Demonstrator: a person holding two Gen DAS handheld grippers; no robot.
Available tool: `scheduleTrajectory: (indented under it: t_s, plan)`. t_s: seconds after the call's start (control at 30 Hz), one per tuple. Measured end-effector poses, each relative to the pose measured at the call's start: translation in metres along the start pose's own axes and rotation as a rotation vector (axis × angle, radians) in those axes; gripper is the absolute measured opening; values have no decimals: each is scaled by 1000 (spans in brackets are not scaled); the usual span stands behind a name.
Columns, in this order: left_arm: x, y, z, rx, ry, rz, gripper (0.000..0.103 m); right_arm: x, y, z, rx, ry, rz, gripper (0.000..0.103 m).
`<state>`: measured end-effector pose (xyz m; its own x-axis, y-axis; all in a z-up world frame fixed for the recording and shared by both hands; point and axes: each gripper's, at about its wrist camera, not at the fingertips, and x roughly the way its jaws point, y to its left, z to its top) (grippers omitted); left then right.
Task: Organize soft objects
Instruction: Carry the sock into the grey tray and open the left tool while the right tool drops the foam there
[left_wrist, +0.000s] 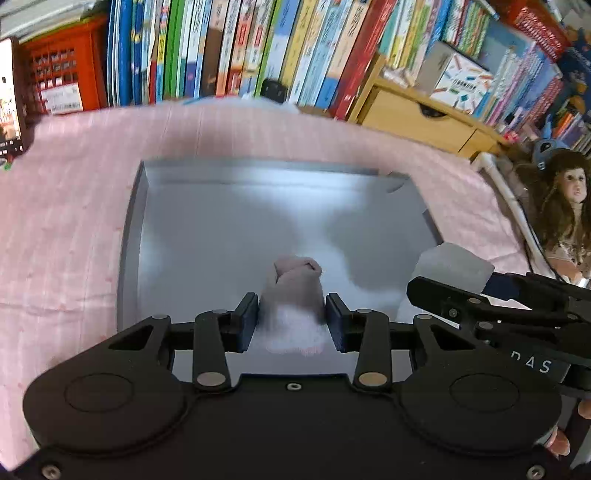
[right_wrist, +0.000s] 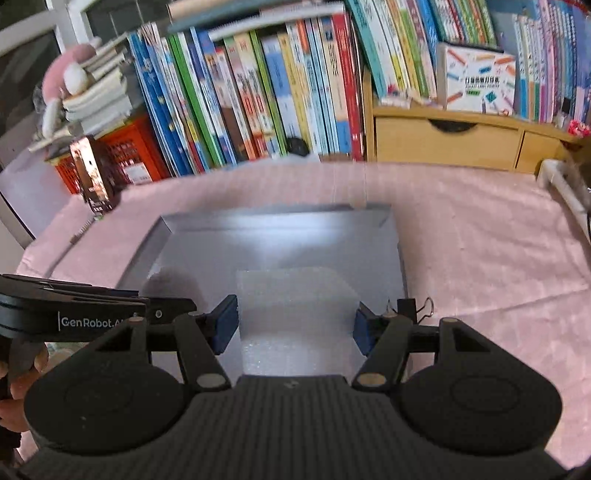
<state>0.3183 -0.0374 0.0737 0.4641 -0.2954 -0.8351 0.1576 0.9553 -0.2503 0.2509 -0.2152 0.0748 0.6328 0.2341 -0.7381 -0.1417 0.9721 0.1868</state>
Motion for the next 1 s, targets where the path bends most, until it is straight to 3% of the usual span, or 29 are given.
scheduleTrajectory:
  t_s: [0.27,0.8,1.0]
  plan:
    - [11,4,4,-25,63,-4,38,18,0,7,7,78,2,67]
    - [14,7,5,-41,75,6,39,39,2,1,13,156,-4,70]
    - [4,4,3,-22,44,30,51,33,2,1,14,136,-6,77]
